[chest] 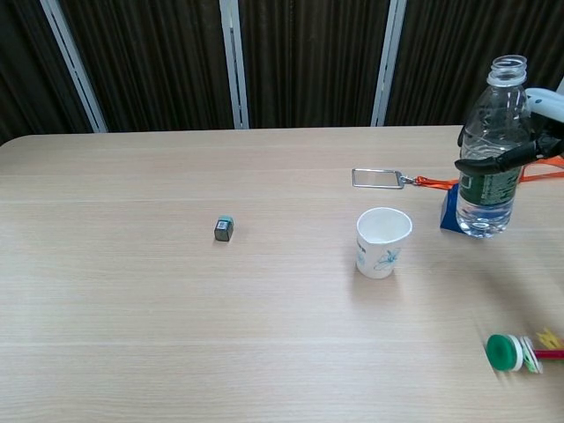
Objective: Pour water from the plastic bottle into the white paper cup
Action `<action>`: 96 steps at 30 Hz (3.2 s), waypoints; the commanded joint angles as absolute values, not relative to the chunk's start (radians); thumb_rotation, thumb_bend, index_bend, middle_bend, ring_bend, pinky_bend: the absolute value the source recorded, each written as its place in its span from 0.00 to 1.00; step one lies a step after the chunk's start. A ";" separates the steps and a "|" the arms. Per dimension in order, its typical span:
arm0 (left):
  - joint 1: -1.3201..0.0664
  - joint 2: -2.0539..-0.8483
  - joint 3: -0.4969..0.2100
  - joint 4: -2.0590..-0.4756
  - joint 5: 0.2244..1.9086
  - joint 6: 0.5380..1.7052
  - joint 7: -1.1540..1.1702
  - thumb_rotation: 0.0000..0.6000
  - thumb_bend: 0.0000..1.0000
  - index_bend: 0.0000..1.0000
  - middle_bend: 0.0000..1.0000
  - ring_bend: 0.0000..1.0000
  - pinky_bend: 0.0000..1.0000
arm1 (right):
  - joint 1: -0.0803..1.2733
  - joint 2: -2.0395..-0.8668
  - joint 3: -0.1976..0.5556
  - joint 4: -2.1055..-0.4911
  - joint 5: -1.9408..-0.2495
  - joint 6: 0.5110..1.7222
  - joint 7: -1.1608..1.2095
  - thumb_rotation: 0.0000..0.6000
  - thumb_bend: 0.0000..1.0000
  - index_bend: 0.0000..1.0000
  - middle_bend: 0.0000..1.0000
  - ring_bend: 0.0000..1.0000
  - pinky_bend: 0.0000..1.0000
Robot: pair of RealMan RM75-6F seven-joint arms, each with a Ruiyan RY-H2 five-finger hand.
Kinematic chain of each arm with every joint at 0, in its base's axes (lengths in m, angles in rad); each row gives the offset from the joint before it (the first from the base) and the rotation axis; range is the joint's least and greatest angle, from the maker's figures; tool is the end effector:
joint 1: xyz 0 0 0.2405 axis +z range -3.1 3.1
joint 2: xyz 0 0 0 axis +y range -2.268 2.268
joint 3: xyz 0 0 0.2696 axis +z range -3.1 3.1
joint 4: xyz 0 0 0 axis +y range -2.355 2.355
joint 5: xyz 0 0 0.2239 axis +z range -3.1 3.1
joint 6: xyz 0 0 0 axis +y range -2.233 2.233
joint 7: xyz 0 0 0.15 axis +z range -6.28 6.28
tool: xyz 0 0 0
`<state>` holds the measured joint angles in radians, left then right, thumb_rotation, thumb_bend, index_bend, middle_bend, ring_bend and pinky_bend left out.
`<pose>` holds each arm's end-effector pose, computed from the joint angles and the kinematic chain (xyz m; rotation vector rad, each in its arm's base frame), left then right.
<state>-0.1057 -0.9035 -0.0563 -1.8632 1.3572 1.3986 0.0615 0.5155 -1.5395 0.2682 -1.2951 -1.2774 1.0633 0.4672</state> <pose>-0.3085 0.1918 0.1932 -1.3434 -0.9923 -0.7923 -0.2471 -0.3630 0.0205 1.2799 -1.4722 1.3873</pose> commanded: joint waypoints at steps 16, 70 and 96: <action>-0.104 -0.901 -0.057 -1.865 1.357 1.401 0.058 1.00 0.02 0.00 0.00 0.00 0.00 | 0.504 -1.655 0.220 -1.134 -1.370 1.126 0.617 1.00 0.52 0.56 0.63 0.54 0.50; -0.109 -0.901 -0.050 -1.872 1.353 1.384 0.069 1.00 0.02 0.00 0.00 0.00 0.00 | 0.506 -1.779 0.183 -0.926 -1.411 1.123 0.849 1.00 0.04 0.35 0.43 0.33 0.41; -0.100 -0.887 -0.039 -1.878 1.390 1.400 0.043 1.00 0.02 0.00 0.00 0.00 0.00 | 0.488 -1.640 0.109 -1.016 -1.509 1.165 0.874 1.00 0.00 0.00 0.00 0.00 0.00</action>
<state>-0.1019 -0.8888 -0.0415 -1.8762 1.3848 1.3969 0.0461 0.4934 -1.6565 0.1173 -0.9999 -1.5025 1.1598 0.8873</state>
